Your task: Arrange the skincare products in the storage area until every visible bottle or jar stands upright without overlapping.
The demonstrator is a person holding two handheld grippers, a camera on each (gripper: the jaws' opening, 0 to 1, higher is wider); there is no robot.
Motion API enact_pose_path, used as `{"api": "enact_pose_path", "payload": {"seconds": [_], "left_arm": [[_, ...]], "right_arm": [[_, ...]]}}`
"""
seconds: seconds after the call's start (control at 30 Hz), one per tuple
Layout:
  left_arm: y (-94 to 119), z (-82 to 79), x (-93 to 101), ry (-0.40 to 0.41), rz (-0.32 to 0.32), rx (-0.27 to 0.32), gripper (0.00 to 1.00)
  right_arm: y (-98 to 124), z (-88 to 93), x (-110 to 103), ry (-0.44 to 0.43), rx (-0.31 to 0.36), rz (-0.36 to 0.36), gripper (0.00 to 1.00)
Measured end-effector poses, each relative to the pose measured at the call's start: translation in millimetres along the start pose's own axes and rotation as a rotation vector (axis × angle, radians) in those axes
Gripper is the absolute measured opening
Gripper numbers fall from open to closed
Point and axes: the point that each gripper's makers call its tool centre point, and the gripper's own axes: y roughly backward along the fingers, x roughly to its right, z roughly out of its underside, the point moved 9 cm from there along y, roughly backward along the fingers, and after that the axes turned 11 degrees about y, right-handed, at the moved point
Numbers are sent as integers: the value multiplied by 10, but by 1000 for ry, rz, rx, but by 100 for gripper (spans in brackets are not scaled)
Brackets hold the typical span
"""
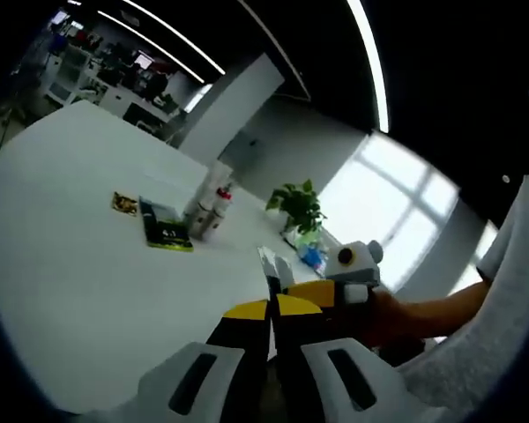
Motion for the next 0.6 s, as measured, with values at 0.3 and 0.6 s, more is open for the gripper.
{"api": "enact_pose_path", "payload": {"seconds": [0.3, 0.6], "left_arm": [[29, -42, -13, 46, 19, 43, 0], [6, -29, 3, -60, -33, 33, 1]], "right_arm": [[-39, 39, -37, -14, 0, -36, 0], [-68, -79, -17, 30, -24, -14, 0]]}}
